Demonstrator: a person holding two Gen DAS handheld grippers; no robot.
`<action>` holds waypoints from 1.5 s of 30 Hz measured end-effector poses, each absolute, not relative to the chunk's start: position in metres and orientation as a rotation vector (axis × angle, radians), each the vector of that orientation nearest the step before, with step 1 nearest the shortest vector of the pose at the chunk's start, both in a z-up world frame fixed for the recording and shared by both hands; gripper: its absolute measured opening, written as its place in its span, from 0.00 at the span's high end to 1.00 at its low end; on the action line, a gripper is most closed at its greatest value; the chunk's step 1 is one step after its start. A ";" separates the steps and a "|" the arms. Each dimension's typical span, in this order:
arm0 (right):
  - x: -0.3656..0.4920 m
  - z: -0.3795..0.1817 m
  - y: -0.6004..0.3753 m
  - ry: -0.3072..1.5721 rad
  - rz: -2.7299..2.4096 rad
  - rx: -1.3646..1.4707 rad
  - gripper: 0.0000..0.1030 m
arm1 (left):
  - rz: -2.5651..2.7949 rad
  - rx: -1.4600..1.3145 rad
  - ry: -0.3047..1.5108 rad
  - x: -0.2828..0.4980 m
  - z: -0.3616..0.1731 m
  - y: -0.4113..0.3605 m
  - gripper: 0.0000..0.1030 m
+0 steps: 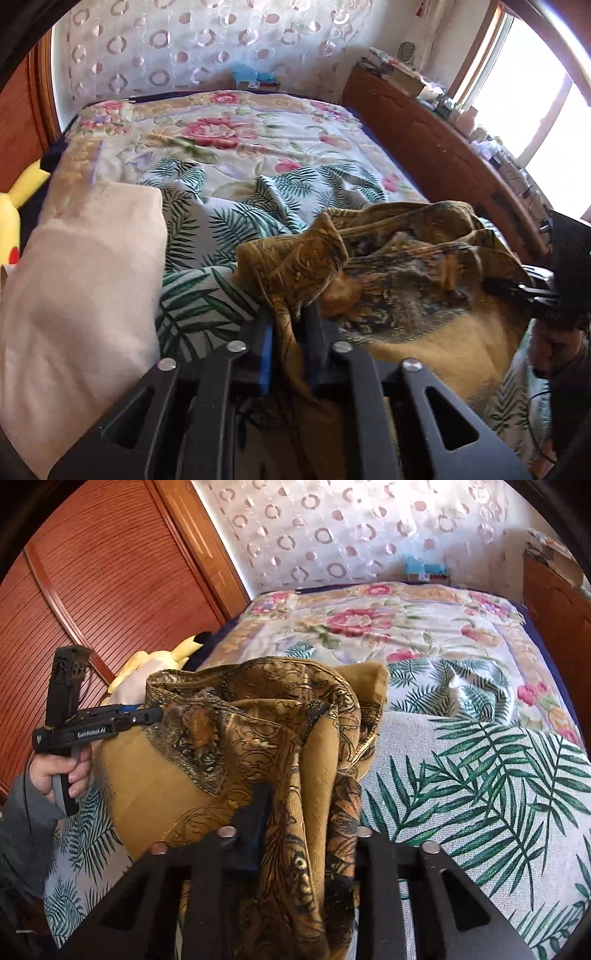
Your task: Fold small clothes
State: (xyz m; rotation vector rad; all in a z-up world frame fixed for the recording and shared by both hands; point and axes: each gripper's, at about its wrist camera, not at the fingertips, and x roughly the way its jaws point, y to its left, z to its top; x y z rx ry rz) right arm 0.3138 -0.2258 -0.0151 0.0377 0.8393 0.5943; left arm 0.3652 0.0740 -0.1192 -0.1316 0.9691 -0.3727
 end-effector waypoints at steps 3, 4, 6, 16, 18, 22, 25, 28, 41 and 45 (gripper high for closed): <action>0.300 -0.007 -0.223 0.781 0.590 0.007 0.83 | -0.373 -0.117 0.895 0.349 -0.101 0.072 0.90; 0.296 -0.001 -0.223 0.764 0.591 0.001 0.83 | -0.376 -0.123 0.867 0.342 -0.092 0.073 0.90; 0.290 0.006 -0.220 0.739 0.600 -0.014 0.83 | -0.379 -0.131 0.809 0.325 -0.074 0.076 0.90; 0.279 0.075 -0.171 0.566 0.731 -0.176 0.83 | -0.255 -0.222 0.586 0.243 -0.005 0.141 0.90; 0.287 0.090 -0.148 0.550 0.779 -0.233 0.83 | -0.203 -0.222 0.558 0.230 0.002 0.154 0.90; 0.317 0.103 -0.091 0.568 0.878 -0.334 0.83 | -0.089 -0.248 0.547 0.203 -0.005 0.186 0.90; 0.338 0.099 -0.032 0.585 0.952 -0.442 0.83 | -0.004 -0.285 0.582 0.185 -0.030 0.210 0.90; 0.352 0.088 0.024 0.570 0.992 -0.545 0.83 | 0.066 -0.335 0.641 0.175 -0.061 0.231 0.90; 0.331 0.058 0.082 0.556 0.794 -0.486 0.46 | 0.180 -0.230 0.666 0.149 -0.082 0.233 0.59; 0.288 0.059 0.045 0.565 0.808 -0.365 0.46 | 0.167 -0.183 0.628 0.138 -0.063 0.223 0.50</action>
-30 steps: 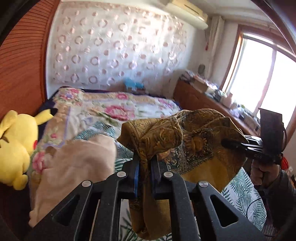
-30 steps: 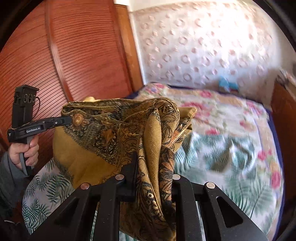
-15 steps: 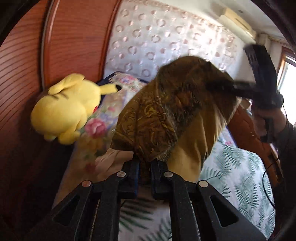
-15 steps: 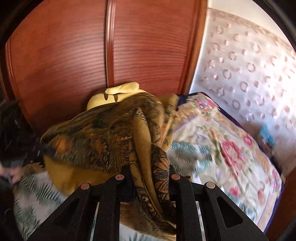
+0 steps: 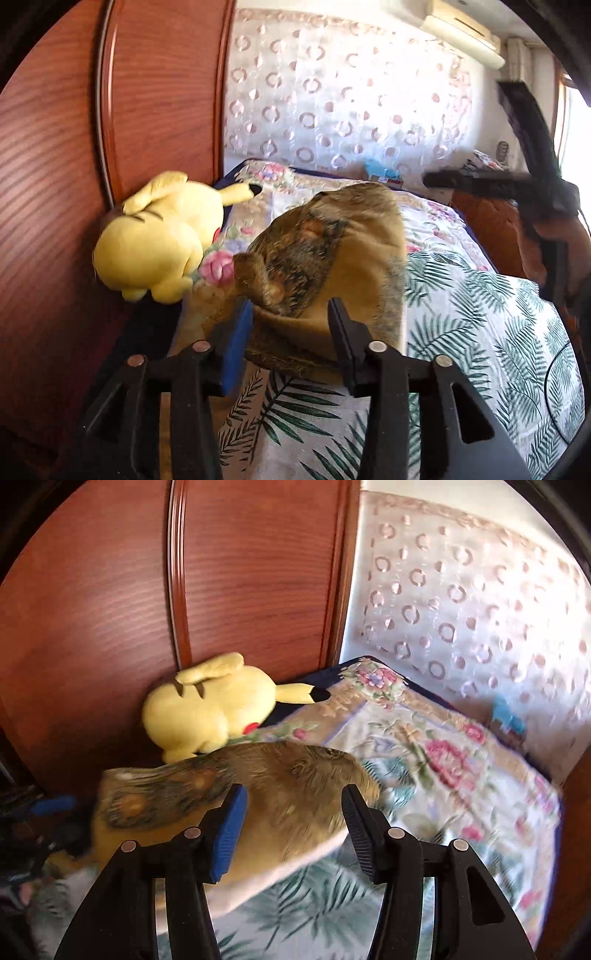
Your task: Fold small clothes
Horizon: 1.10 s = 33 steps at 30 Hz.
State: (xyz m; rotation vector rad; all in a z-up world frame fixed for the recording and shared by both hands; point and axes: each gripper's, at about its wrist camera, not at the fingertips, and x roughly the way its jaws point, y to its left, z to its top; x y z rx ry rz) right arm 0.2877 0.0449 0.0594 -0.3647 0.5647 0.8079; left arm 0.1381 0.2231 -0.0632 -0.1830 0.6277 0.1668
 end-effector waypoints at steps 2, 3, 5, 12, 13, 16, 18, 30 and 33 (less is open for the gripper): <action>0.265 0.060 0.019 0.550 0.802 -0.322 0.46 | 0.132 -0.165 0.607 0.133 -0.056 0.214 0.24; 0.253 0.059 0.006 0.548 0.796 -0.307 0.46 | 0.119 -0.160 0.596 0.130 -0.052 0.209 0.21; 0.231 0.057 -0.021 0.543 0.779 -0.272 0.46 | 0.089 -0.136 0.573 0.124 -0.043 0.193 0.20; 0.168 0.051 -0.089 0.499 0.645 -0.157 0.44 | -0.005 -0.085 0.515 0.115 -0.021 0.139 0.20; 0.161 0.052 -0.094 0.491 0.625 -0.149 0.42 | -0.023 -0.078 0.507 0.114 -0.017 0.129 0.20; 0.128 0.055 -0.110 0.461 0.570 -0.128 0.33 | -0.058 -0.065 0.492 0.110 -0.011 0.107 0.20; 0.112 0.056 -0.115 0.435 0.525 -0.113 0.29 | -0.078 -0.051 0.486 0.108 -0.007 0.092 0.20; 0.037 0.071 -0.150 0.320 0.313 -0.023 0.17 | -0.149 -0.024 0.435 0.086 0.027 0.030 0.20; 0.036 0.063 -0.141 0.317 0.291 -0.012 0.17 | -0.137 -0.011 0.437 0.082 0.029 0.023 0.20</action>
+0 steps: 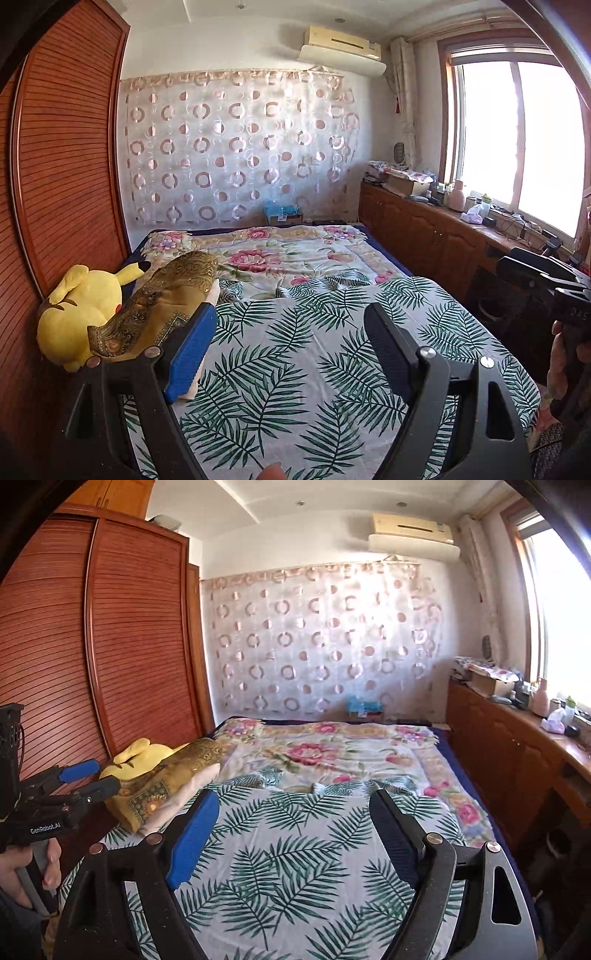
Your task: Fold small clothes
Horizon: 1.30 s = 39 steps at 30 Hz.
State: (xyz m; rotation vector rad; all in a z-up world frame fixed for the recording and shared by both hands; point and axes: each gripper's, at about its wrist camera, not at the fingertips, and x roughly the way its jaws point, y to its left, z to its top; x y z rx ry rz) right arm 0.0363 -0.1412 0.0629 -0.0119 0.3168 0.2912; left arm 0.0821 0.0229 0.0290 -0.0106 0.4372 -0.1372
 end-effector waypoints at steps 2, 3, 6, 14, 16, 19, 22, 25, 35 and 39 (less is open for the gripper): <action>0.034 0.058 -0.139 0.314 0.282 -0.005 0.17 | -0.123 0.004 0.441 0.079 0.028 0.019 0.20; 0.037 0.054 -0.136 0.316 0.277 -0.001 0.17 | -0.118 0.007 0.442 0.078 0.028 0.019 0.20; 0.032 0.050 -0.131 0.317 0.275 0.010 0.17 | -0.112 0.006 0.450 0.078 0.027 0.018 0.20; 0.025 0.045 -0.131 0.317 0.263 0.012 0.17 | -0.125 0.000 0.440 0.074 0.027 0.016 0.20; 0.025 0.045 -0.131 0.317 0.264 0.014 0.17 | -0.124 0.001 0.439 0.075 0.027 0.016 0.20; 0.025 0.046 -0.132 0.317 0.264 0.013 0.17 | -0.123 -0.001 0.437 0.074 0.026 0.015 0.20; 0.026 0.044 -0.135 0.315 0.266 0.014 0.17 | -0.120 0.001 0.434 0.073 0.027 0.014 0.20; 0.025 0.043 -0.138 0.311 0.268 0.013 0.17 | -0.119 -0.003 0.430 0.072 0.028 0.014 0.20; 0.025 0.042 -0.149 0.302 0.273 0.004 0.17 | -0.116 0.001 0.426 0.070 0.030 0.015 0.20; 0.024 0.042 -0.151 0.302 0.276 0.001 0.17 | -0.118 -0.003 0.424 0.070 0.030 0.015 0.20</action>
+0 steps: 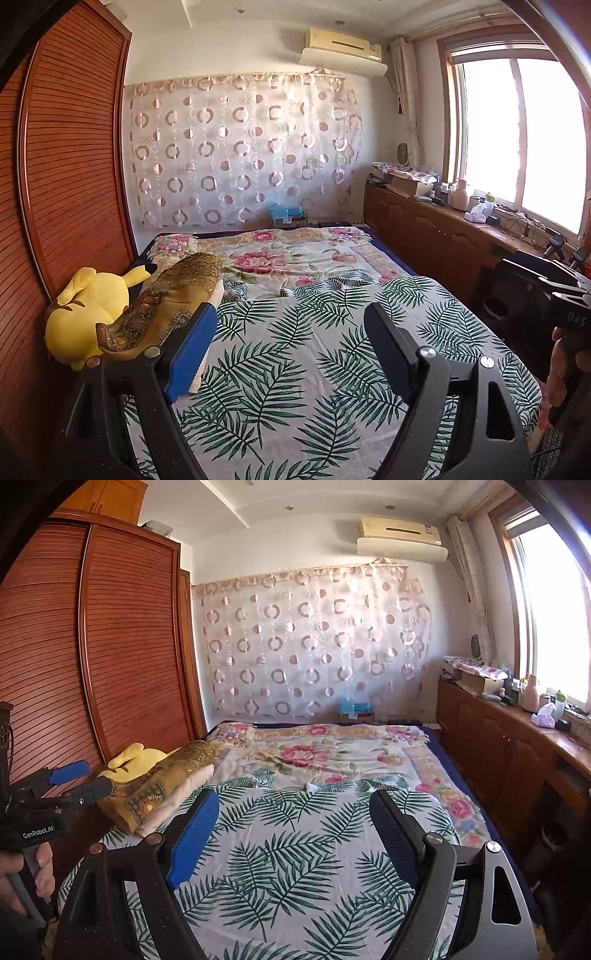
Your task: Fold small clothes
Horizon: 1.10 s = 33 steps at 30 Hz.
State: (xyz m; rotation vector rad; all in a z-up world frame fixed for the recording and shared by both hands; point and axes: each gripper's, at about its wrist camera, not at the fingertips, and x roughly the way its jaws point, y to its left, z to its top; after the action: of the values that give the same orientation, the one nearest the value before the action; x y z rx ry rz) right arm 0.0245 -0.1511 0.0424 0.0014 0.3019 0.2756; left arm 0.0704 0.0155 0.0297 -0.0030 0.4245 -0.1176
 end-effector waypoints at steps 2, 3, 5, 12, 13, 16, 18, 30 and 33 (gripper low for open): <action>0.025 0.042 -0.151 0.303 0.277 0.002 0.17 | -0.117 -0.002 0.423 0.070 0.030 0.016 0.20; 0.025 0.043 -0.151 0.302 0.277 0.002 0.17 | -0.117 -0.002 0.424 0.070 0.030 0.016 0.20; 0.025 0.043 -0.153 0.302 0.278 0.002 0.17 | -0.120 -0.002 0.422 0.070 0.030 0.016 0.20; 0.026 0.044 -0.156 0.299 0.280 0.000 0.17 | -0.117 -0.001 0.415 0.067 0.037 0.015 0.20; 0.026 0.045 -0.156 0.299 0.281 0.001 0.17 | -0.117 -0.001 0.415 0.066 0.037 0.015 0.20; 0.026 0.044 -0.158 0.298 0.282 -0.001 0.17 | -0.115 -0.005 0.415 0.066 0.038 0.015 0.20; 0.027 0.044 -0.160 0.297 0.282 -0.001 0.17 | -0.113 -0.005 0.414 0.066 0.038 0.016 0.20; 0.029 0.044 -0.168 0.300 0.288 0.002 0.17 | -0.096 -0.016 0.411 0.063 0.041 0.016 0.20; 0.029 0.043 -0.169 0.299 0.290 0.001 0.17 | -0.096 -0.016 0.412 0.063 0.040 0.016 0.20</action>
State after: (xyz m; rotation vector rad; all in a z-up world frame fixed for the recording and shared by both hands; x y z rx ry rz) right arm 0.0293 -0.1690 0.0432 0.0007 0.2993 0.2898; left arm 0.0633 0.0163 0.0396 -0.0163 0.4118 -0.0956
